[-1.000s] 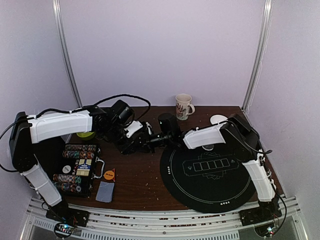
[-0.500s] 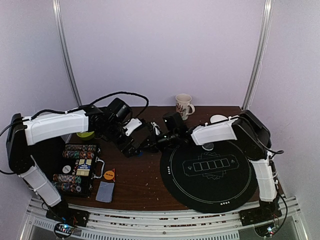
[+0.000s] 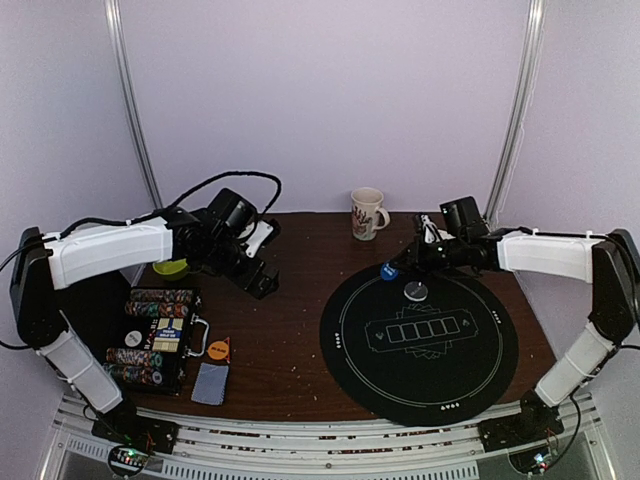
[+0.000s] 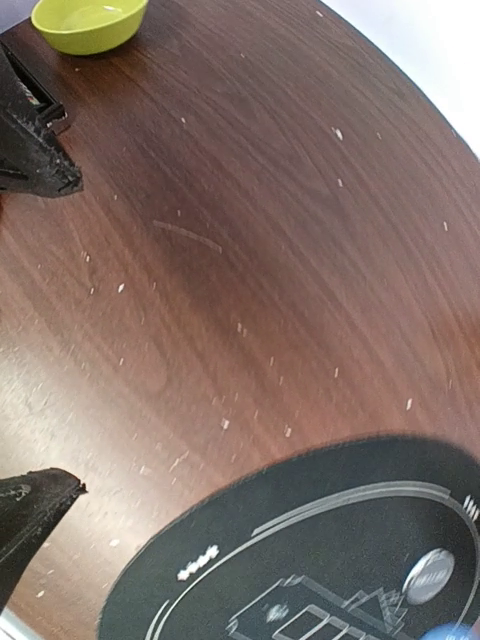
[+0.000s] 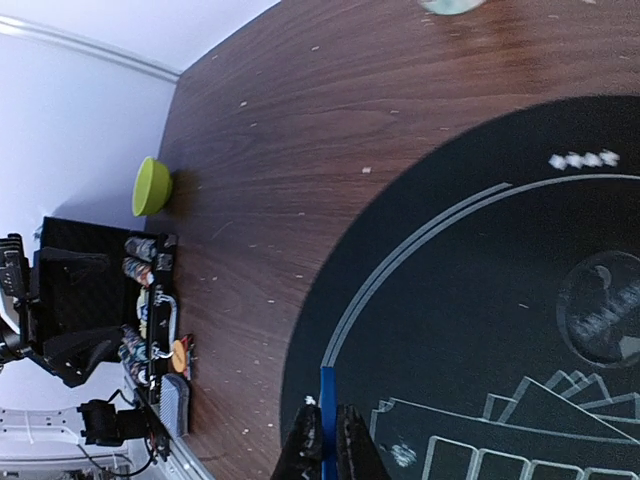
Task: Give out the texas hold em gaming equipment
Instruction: Place the small blind button on the poker table mat.
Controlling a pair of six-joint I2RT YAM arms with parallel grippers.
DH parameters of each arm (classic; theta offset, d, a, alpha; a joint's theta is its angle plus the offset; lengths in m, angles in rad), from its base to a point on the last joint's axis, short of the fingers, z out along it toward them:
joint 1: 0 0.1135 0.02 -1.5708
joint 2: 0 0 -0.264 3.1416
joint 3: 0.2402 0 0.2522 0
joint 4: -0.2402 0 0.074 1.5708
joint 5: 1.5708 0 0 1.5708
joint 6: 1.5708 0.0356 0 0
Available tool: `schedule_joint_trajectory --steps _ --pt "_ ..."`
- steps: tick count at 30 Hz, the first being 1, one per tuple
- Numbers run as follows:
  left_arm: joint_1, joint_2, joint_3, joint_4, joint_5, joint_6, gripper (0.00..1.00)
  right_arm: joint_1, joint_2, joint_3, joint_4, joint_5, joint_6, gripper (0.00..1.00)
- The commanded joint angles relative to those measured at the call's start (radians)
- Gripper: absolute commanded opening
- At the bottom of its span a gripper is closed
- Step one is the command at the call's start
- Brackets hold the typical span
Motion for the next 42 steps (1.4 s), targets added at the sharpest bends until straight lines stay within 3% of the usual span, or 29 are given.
schedule_joint_trajectory --steps 1,18,27,31,39,42 --pt "0.025 0.011 -0.023 0.112 -0.064 -0.054 0.98 -0.093 -0.135 -0.085 -0.179 0.104 -0.068 0.00" --pt "0.028 0.043 -0.027 0.198 -0.088 -0.036 0.98 -0.328 -0.444 -0.322 -0.297 0.268 -0.044 0.00" --pt "0.028 0.047 -0.034 0.201 -0.084 -0.034 0.98 -0.449 -0.503 -0.393 -0.369 0.306 -0.047 0.00" --pt "0.027 0.030 -0.046 0.195 -0.102 -0.033 0.98 -0.512 -0.540 -0.454 -0.394 0.255 -0.021 0.00" --pt "0.027 0.011 -0.078 0.199 -0.128 -0.020 0.98 -0.579 -0.638 -0.487 -0.482 0.305 0.056 0.00" --pt "0.027 0.008 -0.075 0.190 -0.137 -0.014 0.98 -0.571 -0.651 -0.479 -0.617 0.252 0.031 0.00"
